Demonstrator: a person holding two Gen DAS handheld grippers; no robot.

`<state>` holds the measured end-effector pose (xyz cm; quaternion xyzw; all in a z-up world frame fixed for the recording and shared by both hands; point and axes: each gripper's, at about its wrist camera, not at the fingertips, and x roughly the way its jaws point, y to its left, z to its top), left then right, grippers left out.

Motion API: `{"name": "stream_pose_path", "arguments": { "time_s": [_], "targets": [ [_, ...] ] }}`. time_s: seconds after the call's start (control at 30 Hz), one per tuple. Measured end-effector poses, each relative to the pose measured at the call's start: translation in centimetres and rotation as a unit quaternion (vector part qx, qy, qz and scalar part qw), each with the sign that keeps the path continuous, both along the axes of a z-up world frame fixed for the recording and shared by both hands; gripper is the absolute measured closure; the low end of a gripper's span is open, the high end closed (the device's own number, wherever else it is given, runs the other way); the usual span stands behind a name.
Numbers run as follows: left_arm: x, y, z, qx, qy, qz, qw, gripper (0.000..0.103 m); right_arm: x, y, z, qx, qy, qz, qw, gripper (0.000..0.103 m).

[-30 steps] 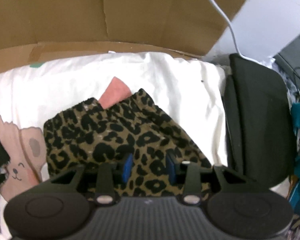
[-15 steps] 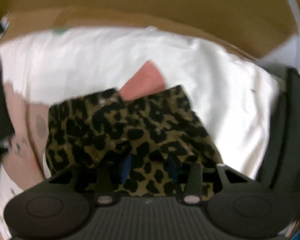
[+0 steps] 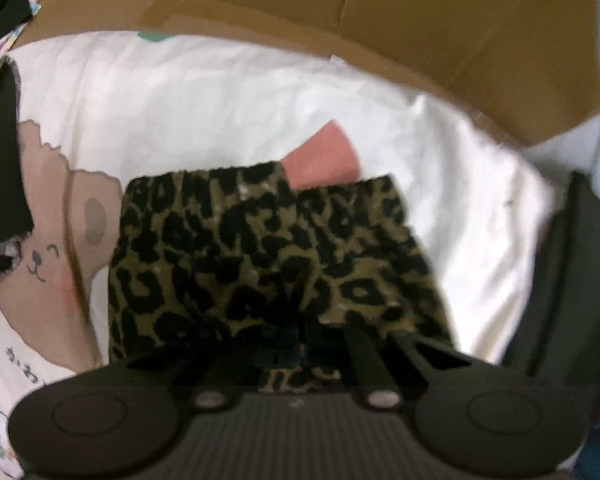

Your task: Fold clothes

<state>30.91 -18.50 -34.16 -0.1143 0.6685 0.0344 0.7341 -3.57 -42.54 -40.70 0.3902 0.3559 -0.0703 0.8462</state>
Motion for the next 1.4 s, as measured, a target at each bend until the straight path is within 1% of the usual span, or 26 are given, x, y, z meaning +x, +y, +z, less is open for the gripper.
{"name": "stream_pose_path", "arguments": {
  "time_s": [0.03,0.13,0.23,0.37,0.47,0.57,0.7,0.87,0.93,1.03,1.13,1.3,1.37,1.4],
  "targets": [
    [-0.2,0.0,0.8,-0.005,-0.005,0.001,1.0000,0.101,-0.1,0.0,0.0,0.001,-0.002,-0.004,1.000,0.100],
    [-0.3,-0.5,2.2,-0.001,-0.013,-0.007,0.9999,0.101,-0.5,0.3,0.3,0.001,0.000,-0.011,1.000,0.101],
    [0.1,-0.6,2.5,0.014,-0.014,-0.009,0.9998,0.101,-0.8,0.7,0.7,-0.004,0.003,-0.013,1.000,0.101],
    [0.7,-1.3,2.3,0.025,-0.021,-0.020,0.9993,0.101,-1.5,0.9,1.1,-0.003,0.010,-0.024,1.000,0.101],
    [0.7,-1.9,2.8,0.028,-0.022,-0.024,0.9991,0.101,-1.9,1.1,1.2,-0.008,0.013,-0.020,1.000,0.101],
    [0.6,-2.6,3.6,0.032,-0.030,-0.039,0.9983,0.101,-2.1,1.0,1.1,-0.013,0.009,-0.019,1.000,0.101],
    [0.9,-3.5,3.7,0.032,-0.038,-0.050,0.9975,0.102,-2.5,0.4,1.1,0.001,-0.002,-0.036,0.999,0.101],
    [1.7,-4.7,3.1,0.023,-0.046,-0.070,0.9962,0.102,-2.4,0.1,0.9,-0.015,0.000,-0.032,0.999,0.101],
    [1.9,-4.9,2.5,0.010,-0.045,-0.071,0.9964,0.102,-2.3,0.0,0.6,-0.018,0.006,-0.028,0.999,0.101],
    [2.1,-5.2,1.6,-0.006,-0.045,-0.082,0.9956,0.101,-2.5,-0.4,0.1,-0.014,0.009,-0.027,0.999,0.101],
    [2.2,-5.6,0.7,-0.010,-0.052,-0.101,0.9935,0.101,-2.4,-0.6,-0.2,-0.012,0.012,-0.028,0.999,0.101],
    [2.4,-4.9,-0.7,-0.017,-0.044,-0.075,0.9961,0.101,-2.1,-0.6,-0.2,-0.021,0.014,-0.029,0.999,0.101],
    [2.5,-5.0,-0.9,-0.018,-0.047,-0.082,0.9954,0.101,-2.2,-0.7,0.2,-0.025,0.015,-0.033,0.999,0.101],
    [2.6,-5.3,-0.8,-0.014,-0.047,-0.095,0.9943,0.101,-2.2,-0.8,0.3,-0.025,0.016,-0.035,0.999,0.101]
  ]
}}
